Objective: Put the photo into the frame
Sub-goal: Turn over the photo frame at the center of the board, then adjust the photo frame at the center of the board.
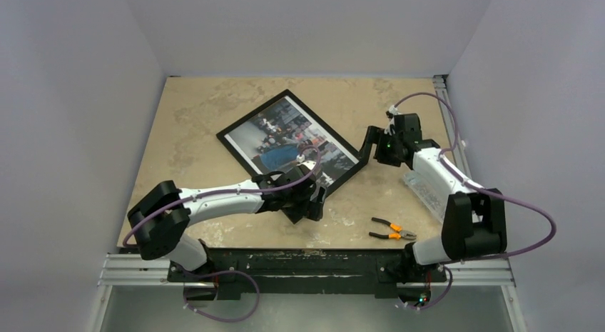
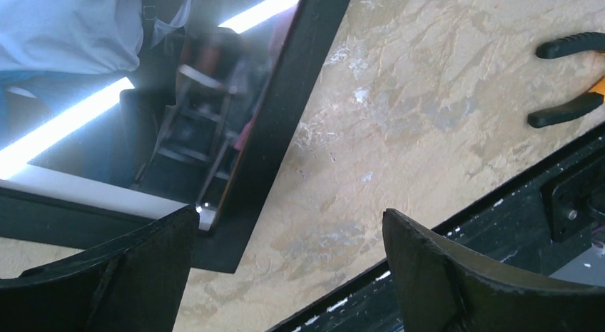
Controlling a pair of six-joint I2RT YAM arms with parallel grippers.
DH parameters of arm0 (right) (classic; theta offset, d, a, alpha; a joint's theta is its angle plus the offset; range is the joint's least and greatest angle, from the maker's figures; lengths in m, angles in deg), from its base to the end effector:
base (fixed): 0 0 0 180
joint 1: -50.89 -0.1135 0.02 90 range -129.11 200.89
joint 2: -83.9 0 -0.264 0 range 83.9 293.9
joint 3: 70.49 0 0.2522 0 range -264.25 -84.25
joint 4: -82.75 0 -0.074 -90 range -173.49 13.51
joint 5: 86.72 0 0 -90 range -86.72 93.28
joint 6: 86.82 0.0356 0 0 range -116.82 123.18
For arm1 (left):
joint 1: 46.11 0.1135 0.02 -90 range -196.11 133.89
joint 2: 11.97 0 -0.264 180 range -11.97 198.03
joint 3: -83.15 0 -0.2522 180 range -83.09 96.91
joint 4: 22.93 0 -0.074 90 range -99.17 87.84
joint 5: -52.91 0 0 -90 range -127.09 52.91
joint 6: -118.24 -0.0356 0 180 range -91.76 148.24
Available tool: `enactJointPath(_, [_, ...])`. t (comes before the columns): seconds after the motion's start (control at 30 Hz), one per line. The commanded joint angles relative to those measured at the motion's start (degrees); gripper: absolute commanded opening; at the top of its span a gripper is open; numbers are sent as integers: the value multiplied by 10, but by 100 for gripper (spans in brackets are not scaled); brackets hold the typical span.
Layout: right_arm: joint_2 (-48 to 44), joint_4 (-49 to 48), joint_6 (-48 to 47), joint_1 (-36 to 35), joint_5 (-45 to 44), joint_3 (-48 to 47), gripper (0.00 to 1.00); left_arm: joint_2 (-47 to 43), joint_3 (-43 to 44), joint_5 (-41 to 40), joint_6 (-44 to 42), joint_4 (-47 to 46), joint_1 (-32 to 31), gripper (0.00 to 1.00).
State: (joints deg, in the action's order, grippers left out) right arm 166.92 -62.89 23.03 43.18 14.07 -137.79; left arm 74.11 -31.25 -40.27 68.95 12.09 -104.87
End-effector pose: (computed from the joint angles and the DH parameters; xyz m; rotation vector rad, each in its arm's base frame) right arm 0.2970 0.0469 0.2236 0.1771 2.4680 0.4407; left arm 0.1574 -0.2557 0.1984 0.3934 2.6226 -0.5807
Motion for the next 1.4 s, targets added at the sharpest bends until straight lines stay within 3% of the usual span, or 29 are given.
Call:
enactJointPath(0.0, [-41,-4,54,-1,70,53,82,24,-5,17,-16,-41,8,96])
enactJointPath(0.2, [-50,-65,116,-5,101,133,83,57,-6,39,-19,-60,9,92])
enactJointPath(0.4, [-1,-117,154,-27,102,138,82,79,-3,74,-18,-86,8,88])
enactJointPath(0.7, [109,-128,158,-50,87,44,79,125,52,142,-7,-122,-25,86])
enactJointPath(0.93, [170,-72,111,-51,59,-57,79,163,103,173,-4,-145,-46,84])
enactJointPath(1.13, [130,-26,95,-57,19,-48,80,76,71,122,-7,-125,-27,88])
enactJointPath(1.37, [70,30,94,-113,-50,-5,80,-80,55,100,-11,-71,35,95])
